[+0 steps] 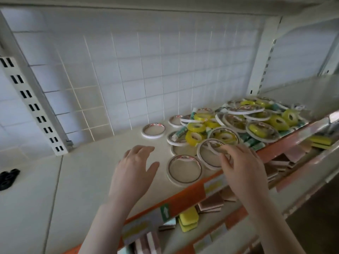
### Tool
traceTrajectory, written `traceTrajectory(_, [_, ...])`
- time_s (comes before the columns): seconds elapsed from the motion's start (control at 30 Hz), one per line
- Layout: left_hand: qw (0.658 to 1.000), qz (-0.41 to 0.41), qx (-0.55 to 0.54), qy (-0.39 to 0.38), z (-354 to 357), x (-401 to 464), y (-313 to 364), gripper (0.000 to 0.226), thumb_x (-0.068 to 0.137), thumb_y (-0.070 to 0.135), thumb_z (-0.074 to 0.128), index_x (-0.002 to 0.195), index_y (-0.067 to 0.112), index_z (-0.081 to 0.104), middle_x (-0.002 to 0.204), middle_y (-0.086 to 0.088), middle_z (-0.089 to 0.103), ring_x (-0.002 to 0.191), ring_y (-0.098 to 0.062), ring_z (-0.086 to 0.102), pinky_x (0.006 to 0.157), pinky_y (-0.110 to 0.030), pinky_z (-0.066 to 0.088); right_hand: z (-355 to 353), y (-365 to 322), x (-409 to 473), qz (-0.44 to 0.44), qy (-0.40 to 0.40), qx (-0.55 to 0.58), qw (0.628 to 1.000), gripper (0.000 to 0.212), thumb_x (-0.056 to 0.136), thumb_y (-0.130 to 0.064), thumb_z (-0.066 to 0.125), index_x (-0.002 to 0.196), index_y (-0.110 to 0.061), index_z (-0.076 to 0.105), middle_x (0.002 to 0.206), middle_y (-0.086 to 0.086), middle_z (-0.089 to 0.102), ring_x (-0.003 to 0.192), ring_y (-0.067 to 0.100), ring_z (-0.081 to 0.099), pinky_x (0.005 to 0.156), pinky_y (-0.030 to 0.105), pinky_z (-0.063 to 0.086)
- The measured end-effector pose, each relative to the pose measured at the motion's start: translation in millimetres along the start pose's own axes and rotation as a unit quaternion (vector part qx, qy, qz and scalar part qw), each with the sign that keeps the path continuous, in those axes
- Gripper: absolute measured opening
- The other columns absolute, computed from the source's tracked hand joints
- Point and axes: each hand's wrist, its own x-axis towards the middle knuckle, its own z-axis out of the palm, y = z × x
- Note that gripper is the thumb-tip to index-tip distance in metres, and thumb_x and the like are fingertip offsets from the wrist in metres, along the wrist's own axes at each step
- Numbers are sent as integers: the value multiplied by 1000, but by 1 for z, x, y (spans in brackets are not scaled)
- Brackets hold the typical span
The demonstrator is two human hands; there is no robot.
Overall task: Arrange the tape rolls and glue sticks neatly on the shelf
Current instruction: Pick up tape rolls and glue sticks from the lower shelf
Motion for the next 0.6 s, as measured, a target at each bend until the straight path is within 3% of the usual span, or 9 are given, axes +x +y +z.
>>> traceTrajectory(0.33, [984, -167, 31, 58, 46, -15, 51, 37, 86, 28, 62, 122, 20, 59, 124, 3, 57, 114, -22, 51, 92, -31, 39, 27, 58, 53, -147, -75, 115, 980, 12, 84, -14, 64, 92, -8, 70, 83, 8, 65, 76, 30, 61, 64, 42, 52])
traceTrajectory(0.5, [979, -195, 33, 48, 52, -22, 72, 33, 87, 28, 60, 119, 24, 60, 121, 5, 57, 112, -20, 51, 88, -27, 35, 28, 57, 52, -202, -73, 175, 961, 4, 80, -12, 70, 82, -8, 71, 78, 4, 64, 63, 25, 58, 53, 35, 50])
traceTrajectory(0.6, [977, -207, 41, 34, 52, -26, 76, 32, 87, 30, 58, 120, 28, 59, 119, 5, 59, 111, -20, 52, 88, -28, 37, 32, 53, 47, -237, -78, 189, 950, 5, 80, -13, 71, 78, -8, 71, 75, 3, 65, 66, 24, 61, 57, 34, 52])
